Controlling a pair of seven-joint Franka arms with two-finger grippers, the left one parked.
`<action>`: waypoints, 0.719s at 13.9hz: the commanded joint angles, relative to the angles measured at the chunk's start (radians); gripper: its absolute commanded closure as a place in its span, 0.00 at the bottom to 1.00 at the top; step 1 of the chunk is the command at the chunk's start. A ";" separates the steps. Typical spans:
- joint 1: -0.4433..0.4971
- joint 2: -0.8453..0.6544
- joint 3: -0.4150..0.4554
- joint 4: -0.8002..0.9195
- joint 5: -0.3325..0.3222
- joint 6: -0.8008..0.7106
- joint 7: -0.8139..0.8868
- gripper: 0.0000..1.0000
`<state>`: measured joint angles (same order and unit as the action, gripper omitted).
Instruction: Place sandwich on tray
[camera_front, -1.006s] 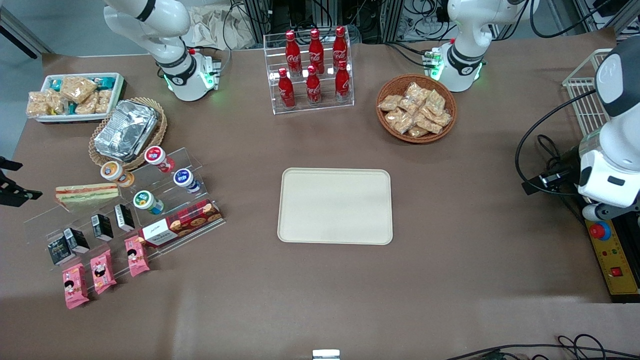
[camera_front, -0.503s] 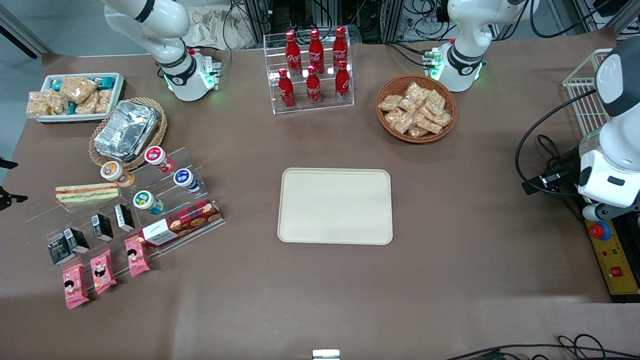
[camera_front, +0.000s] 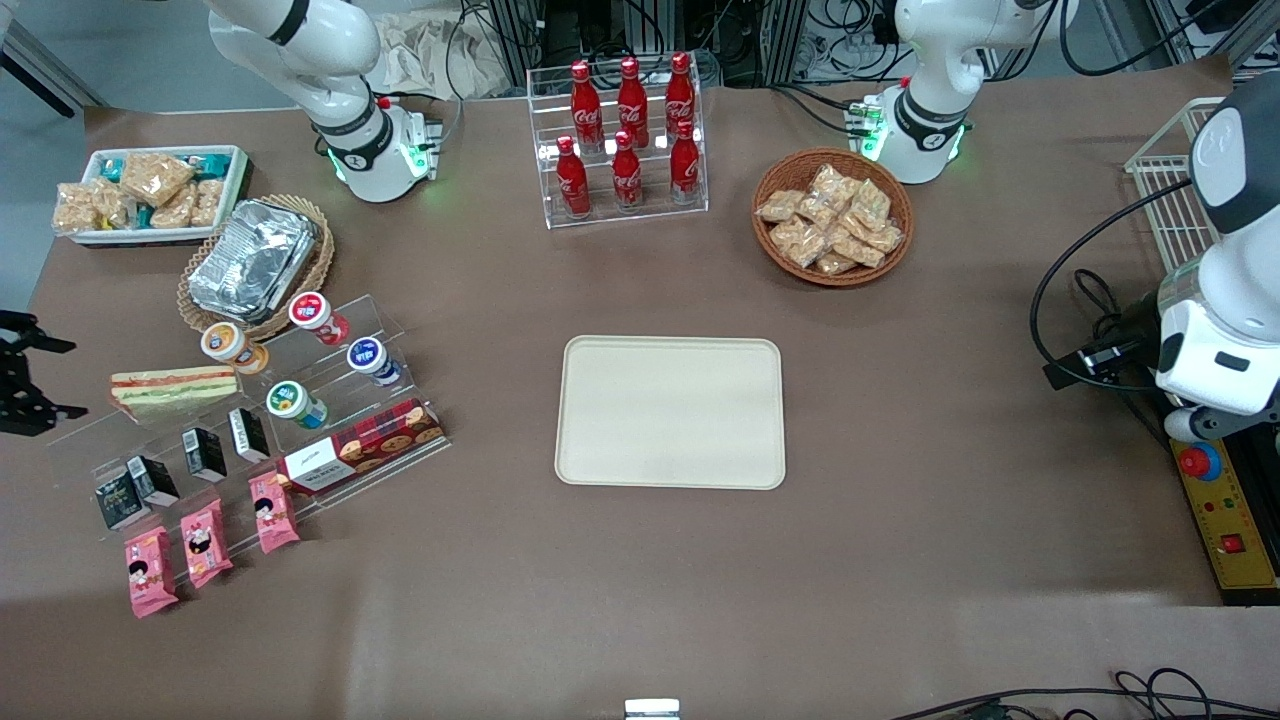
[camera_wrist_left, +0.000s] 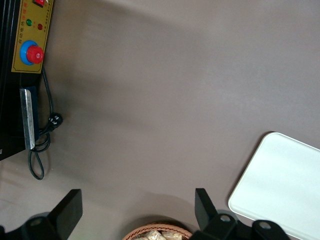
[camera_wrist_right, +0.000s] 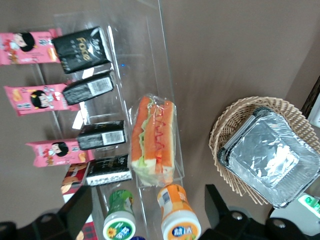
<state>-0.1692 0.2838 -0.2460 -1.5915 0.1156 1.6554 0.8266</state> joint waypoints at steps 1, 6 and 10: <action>-0.003 -0.018 0.001 -0.099 0.041 0.073 0.017 0.00; -0.001 -0.003 0.001 -0.126 0.055 0.106 0.017 0.00; 0.002 -0.011 0.002 -0.185 0.070 0.168 0.017 0.00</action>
<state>-0.1694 0.2898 -0.2457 -1.7257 0.1548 1.7704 0.8338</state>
